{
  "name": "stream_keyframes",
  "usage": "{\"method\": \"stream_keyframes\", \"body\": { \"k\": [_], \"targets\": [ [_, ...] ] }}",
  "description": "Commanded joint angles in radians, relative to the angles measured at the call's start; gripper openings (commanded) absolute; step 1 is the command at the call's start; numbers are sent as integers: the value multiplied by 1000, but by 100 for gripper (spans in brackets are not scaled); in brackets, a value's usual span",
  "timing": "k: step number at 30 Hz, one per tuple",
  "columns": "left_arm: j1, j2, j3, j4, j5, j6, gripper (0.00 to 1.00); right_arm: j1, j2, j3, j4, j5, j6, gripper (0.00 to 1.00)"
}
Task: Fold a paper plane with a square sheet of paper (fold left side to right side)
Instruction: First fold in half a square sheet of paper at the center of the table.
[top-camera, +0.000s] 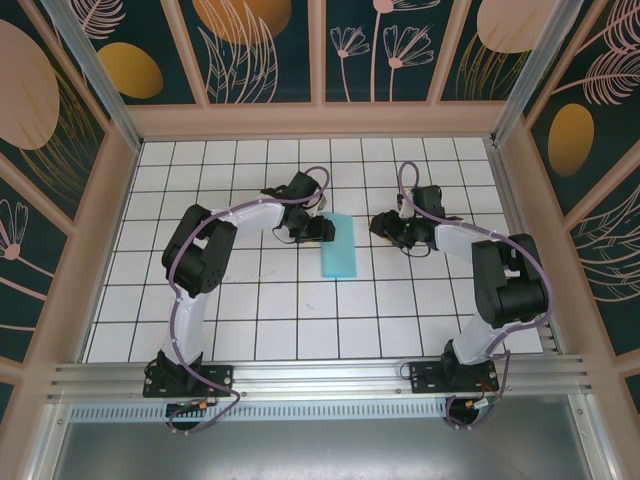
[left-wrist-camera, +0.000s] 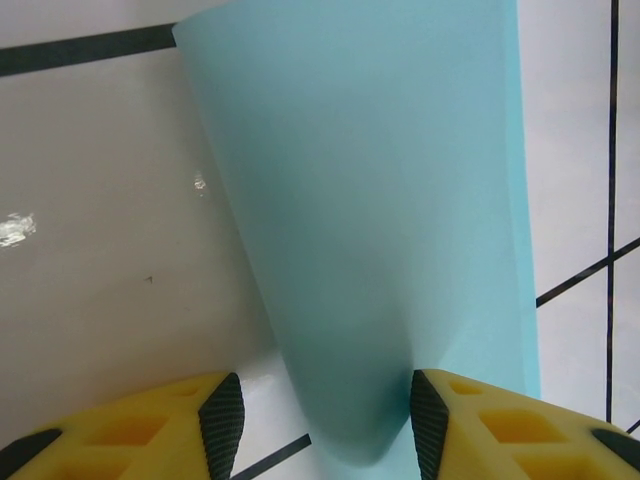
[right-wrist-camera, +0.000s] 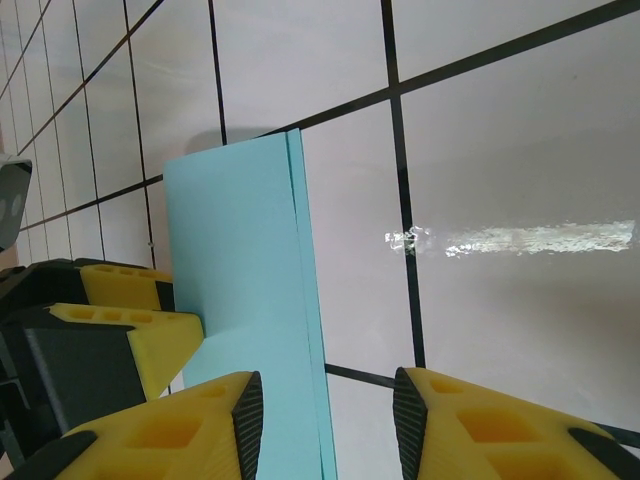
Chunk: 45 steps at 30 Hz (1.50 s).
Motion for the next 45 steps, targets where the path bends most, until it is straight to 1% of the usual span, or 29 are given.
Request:
{"method": "stream_keyframes", "body": {
  "k": [1, 15, 26, 45],
  "targets": [
    [-26, 80, 7, 32, -17, 24, 52, -4, -29, -15, 8, -11, 0, 42],
    [-38, 109, 47, 2, -34, 31, 54, 11, -18, -15, 16, -16, 12, 43],
    [-40, 130, 67, 0, -38, 26, 55, 52, 12, 5, 28, -17, 30, 43],
    [-39, 162, 104, -19, -43, 30, 55, 112, 69, 44, 41, -18, 57, 36]
  ]
}}
